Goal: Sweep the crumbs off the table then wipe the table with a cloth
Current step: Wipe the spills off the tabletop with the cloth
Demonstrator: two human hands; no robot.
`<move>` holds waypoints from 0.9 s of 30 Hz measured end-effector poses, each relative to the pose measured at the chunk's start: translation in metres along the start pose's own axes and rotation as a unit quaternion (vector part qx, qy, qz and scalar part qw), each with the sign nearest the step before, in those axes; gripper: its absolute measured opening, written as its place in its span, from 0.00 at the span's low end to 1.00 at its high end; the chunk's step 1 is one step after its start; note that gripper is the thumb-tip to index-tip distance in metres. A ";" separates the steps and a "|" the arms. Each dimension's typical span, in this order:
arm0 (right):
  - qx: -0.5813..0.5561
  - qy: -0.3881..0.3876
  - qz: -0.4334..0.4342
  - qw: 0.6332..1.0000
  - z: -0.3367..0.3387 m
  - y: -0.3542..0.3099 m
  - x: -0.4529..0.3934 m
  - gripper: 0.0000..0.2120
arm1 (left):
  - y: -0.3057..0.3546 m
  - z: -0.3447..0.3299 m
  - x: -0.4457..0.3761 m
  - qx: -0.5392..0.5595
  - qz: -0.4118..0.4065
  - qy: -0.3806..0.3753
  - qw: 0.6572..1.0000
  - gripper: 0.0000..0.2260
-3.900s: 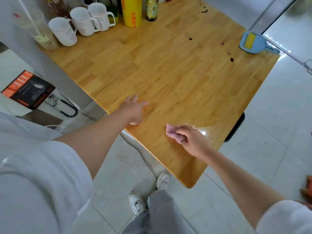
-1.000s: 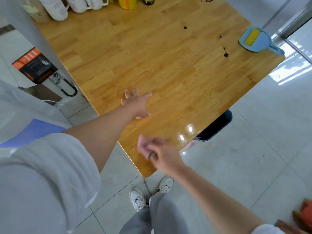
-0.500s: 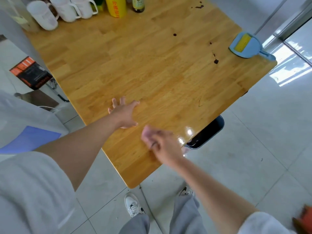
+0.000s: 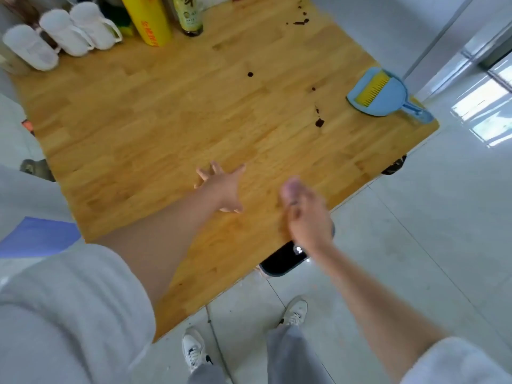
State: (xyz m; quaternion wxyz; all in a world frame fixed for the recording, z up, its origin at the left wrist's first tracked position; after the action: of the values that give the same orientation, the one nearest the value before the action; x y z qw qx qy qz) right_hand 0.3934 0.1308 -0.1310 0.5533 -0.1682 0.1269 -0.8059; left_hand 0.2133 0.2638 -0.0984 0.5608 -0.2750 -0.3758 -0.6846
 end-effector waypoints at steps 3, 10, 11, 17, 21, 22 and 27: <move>-0.010 -0.203 0.265 0.943 -0.019 -0.029 0.047 0.18 | -0.001 -0.001 0.002 -0.023 0.021 0.035 0.999 0.52; -0.130 -0.020 -0.158 0.979 0.060 0.077 -0.078 0.22 | 0.005 0.007 0.004 0.004 0.038 0.022 0.999 0.52; -0.100 0.000 -0.214 0.972 0.057 0.076 -0.080 0.23 | 0.005 0.007 0.003 0.006 0.038 0.025 0.999 0.52; 0.038 -0.243 0.328 0.912 0.001 -0.032 -0.012 0.11 | 0.002 0.003 -0.001 -0.023 0.035 0.035 0.999 0.54; 0.057 -0.244 0.311 0.917 0.034 0.007 -0.088 0.11 | 0.001 0.007 -0.002 -0.008 0.024 0.006 1.000 0.53; 0.059 -0.180 0.206 0.960 0.050 0.027 -0.115 0.12 | 0.002 0.007 -0.002 -0.009 0.024 0.001 1.000 0.53; -0.031 0.018 -0.187 0.982 0.048 0.040 -0.125 0.23 | 0.006 0.010 0.000 -0.026 0.019 -0.006 0.999 0.52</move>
State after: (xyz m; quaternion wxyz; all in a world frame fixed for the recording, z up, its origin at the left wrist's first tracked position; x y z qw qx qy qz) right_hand 0.4879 0.2323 -0.1194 0.3854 -0.1911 0.1278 -0.8937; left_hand 0.2182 0.2714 -0.0915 0.5636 -0.3009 -0.3563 -0.6818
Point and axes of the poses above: each hand's wrist, its own x-axis away from the middle knuckle, its own z-axis out of the back of the hand, y = z × x, the point moved 3 cm from there along -x, towards the middle knuckle, and after that the axes turned 8 degrees about x, right-handed, at the moved point
